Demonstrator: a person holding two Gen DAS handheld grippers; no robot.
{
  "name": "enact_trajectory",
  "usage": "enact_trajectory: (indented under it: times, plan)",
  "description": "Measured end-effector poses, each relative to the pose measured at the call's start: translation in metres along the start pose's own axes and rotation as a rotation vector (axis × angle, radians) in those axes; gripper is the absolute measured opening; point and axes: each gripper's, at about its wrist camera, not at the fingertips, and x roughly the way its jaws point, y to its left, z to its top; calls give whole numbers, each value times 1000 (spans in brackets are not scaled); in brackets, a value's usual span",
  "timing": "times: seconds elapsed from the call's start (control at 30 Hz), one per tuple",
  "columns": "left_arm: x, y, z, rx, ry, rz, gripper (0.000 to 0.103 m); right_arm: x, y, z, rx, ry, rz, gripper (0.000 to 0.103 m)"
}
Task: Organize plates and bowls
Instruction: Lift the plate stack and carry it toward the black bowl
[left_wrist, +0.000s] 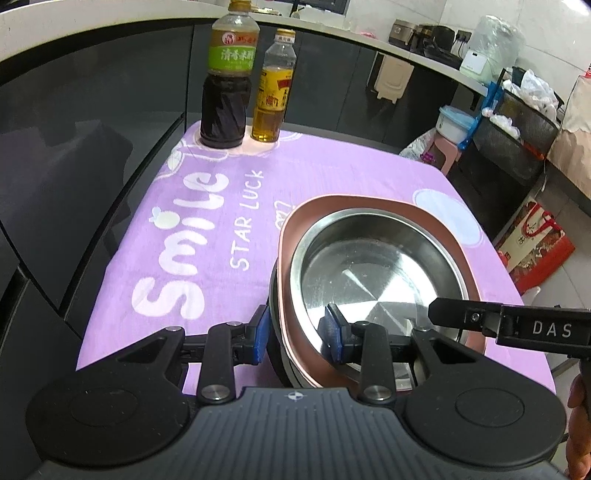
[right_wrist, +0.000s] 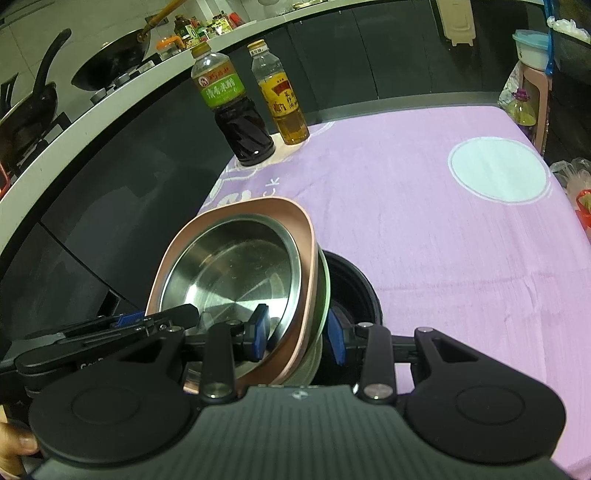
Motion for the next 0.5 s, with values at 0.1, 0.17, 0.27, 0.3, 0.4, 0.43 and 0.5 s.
enact_trajectory:
  times: [0.1,0.17,0.27,0.3,0.4,0.43,0.5]
  plan:
    - [3,-2,-3,9,15,4,30,1,-2,-3,2,9,-7,35]
    - [5,-2,-6,9,29,4,30,3,-4,-5,6,21,-13,35]
    - [9,-1,-9,10,51,9,30,9,-6,-8,9,44,-18,35]
    - [11,-1,-10,13,62,12,30,10,-6,-9,11,52,-18,36]
    - [14,0,-12,12,71,7,31,15,-9,-11,24,67,-17,36]
    - [13,0,-13,13,69,3,31,17,-10,-12,34,70,-20,36]
    - [12,0,-13,19,69,0,31,17,-11,-13,46,68,-18,36]
